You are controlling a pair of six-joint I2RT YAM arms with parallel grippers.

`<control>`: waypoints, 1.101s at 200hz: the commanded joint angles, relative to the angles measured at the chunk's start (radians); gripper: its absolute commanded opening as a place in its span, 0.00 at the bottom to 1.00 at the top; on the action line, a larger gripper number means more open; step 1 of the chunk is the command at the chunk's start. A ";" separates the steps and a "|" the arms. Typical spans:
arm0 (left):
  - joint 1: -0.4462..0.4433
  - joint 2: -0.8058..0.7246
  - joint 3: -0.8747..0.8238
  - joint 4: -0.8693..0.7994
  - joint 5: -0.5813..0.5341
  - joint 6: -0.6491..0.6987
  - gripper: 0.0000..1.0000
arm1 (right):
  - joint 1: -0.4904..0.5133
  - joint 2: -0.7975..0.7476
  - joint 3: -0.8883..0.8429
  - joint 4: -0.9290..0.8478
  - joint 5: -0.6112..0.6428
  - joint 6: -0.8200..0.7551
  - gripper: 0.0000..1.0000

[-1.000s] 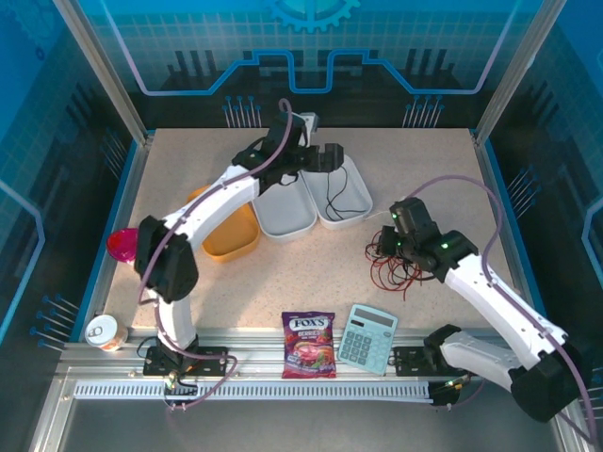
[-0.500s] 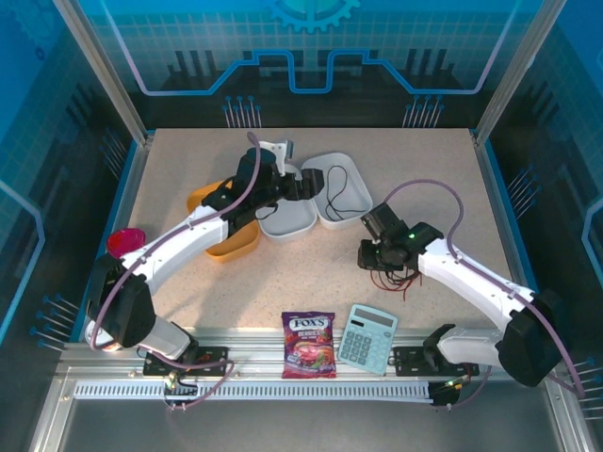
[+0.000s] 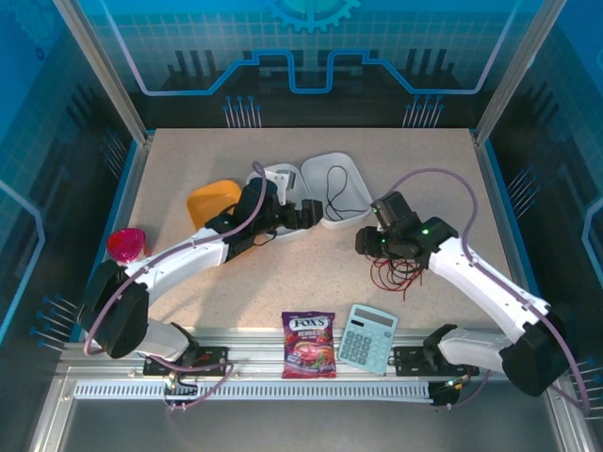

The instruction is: Untangle the cables

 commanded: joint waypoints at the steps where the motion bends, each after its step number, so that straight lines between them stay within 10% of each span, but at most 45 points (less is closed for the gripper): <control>1: -0.006 -0.055 -0.021 0.079 0.031 0.013 0.99 | -0.084 -0.061 0.016 0.026 -0.008 -0.022 0.44; 100: -0.032 0.027 -0.009 0.159 0.110 -0.002 0.99 | -0.476 0.018 -0.118 0.112 -0.248 -0.054 0.34; 147: -0.040 0.044 0.002 0.147 0.109 0.003 0.99 | -0.513 0.098 -0.150 0.138 -0.266 -0.033 0.24; 220: -0.043 0.056 0.009 0.145 0.113 0.004 0.99 | -0.533 0.098 -0.258 0.261 -0.271 0.072 0.37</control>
